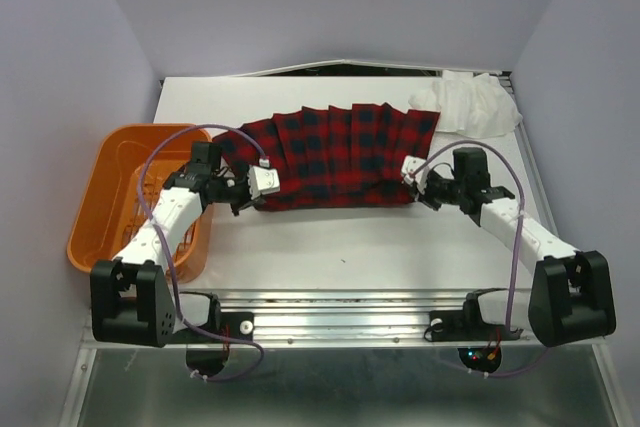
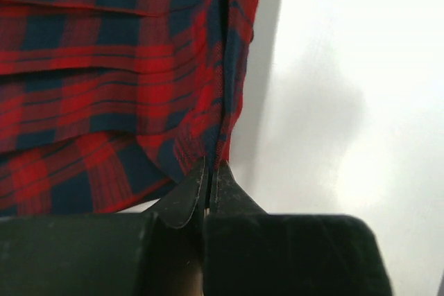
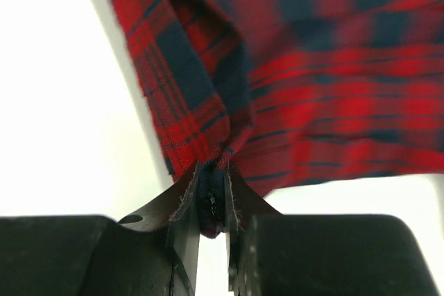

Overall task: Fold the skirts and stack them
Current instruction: Flatten the skirt out

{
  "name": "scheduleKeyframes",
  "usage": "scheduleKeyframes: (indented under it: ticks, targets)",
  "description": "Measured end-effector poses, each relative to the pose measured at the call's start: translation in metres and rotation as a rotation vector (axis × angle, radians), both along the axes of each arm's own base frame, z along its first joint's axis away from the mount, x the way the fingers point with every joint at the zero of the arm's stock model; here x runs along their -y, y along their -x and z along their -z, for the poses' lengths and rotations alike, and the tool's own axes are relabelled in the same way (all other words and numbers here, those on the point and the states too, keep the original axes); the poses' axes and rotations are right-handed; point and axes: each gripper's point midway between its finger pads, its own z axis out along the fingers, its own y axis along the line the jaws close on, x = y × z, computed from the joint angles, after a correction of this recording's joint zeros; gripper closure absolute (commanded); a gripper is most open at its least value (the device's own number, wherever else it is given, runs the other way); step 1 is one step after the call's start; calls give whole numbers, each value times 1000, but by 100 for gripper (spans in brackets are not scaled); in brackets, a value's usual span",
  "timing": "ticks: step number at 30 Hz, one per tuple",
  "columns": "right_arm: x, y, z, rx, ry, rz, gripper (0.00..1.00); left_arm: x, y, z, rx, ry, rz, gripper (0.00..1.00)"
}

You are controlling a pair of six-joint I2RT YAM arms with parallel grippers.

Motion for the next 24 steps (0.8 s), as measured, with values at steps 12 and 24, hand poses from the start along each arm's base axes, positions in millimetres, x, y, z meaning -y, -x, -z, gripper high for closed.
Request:
scheduleKeyframes:
  ticks: [12,24]
  targets:
    - [30,66,6,-81,127,-4,3,5,52,20,-84,-148,159,20]
    - [29,-60,-15,-185,72,230,0,26,-16,-5,-243,30,-216,25]
